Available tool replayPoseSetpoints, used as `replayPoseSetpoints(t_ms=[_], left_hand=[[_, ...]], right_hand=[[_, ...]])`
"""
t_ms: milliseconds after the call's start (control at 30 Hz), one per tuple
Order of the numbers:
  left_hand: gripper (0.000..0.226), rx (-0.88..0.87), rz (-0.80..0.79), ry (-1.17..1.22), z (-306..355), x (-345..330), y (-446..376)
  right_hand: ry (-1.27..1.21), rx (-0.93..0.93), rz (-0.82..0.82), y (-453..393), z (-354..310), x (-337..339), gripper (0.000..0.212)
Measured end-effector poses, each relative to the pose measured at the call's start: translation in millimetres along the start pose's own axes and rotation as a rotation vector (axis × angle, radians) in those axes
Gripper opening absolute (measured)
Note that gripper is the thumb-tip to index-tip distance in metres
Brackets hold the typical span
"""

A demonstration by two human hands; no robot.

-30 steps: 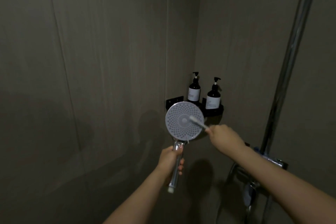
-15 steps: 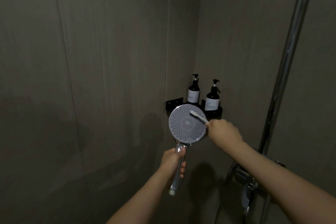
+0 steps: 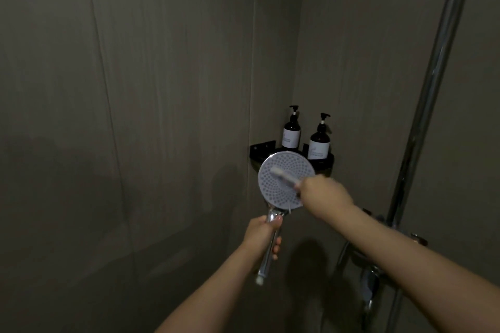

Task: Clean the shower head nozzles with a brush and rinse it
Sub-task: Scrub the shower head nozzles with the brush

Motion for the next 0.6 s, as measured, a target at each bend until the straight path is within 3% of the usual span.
replayPoseSetpoints(t_ms=[367,600], left_hand=[[0.024,0.005,-0.009,-0.021,1.5,-1.7,4.4],[0.021,-0.025,0.004,0.093,15.3,11.2,2.6]], right_hand=[[0.062,-0.027,0.029,2.2,-6.0,6.3,0.029],[0.038,-0.019,0.056,8.5,16.9,12.9,0.032]])
Point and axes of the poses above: each hand's wrist, its own y-axis away from the middle knuckle, its own x-axis out of the back of the hand, z = x × y, the point moved 4 cm from there along -y, towards the middle knuckle, and after that the axes turned 3 degrees about x, right-handed, at the moved point
